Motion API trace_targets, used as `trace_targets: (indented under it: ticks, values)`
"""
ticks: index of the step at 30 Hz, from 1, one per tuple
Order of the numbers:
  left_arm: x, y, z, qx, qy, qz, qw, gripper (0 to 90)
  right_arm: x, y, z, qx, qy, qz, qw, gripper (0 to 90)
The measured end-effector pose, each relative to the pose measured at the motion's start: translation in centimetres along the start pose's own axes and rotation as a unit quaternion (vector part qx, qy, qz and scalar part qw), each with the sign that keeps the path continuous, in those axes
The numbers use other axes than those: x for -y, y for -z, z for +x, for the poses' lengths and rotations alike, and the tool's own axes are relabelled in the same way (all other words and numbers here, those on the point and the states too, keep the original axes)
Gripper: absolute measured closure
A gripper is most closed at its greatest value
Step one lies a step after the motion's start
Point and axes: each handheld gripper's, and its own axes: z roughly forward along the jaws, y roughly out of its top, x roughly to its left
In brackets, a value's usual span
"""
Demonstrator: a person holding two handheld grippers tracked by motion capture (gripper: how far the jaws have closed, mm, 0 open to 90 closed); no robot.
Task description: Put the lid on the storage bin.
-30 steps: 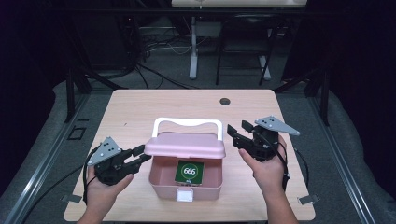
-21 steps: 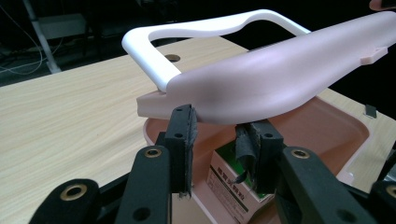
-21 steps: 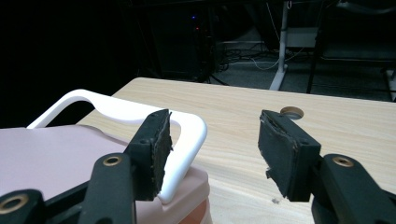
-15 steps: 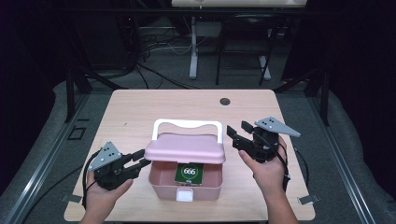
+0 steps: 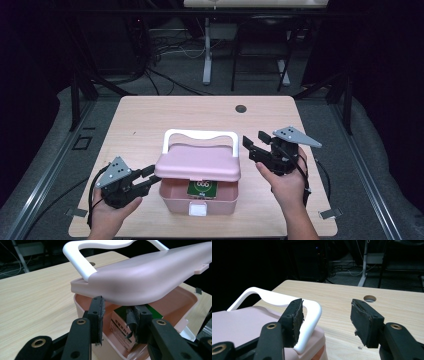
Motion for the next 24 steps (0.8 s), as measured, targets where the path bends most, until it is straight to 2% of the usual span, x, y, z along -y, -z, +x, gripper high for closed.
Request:
trace_targets:
  ticks: [8, 24]
  values:
    - [0.0, 0.8, 0.1, 0.001, 0.011, -0.010, 0.9999, 66.2, 0.1, 0.1, -0.4, -0.001, -0.007, -0.003, 1.0000, 43.0]
    - [0.6, 1.1, -0.3, 0.003, 0.004, -0.007, 1.0000, 66.6, 0.1, 0.1, -0.7, -0.001, -0.011, -0.005, 0.9999, 43.0]
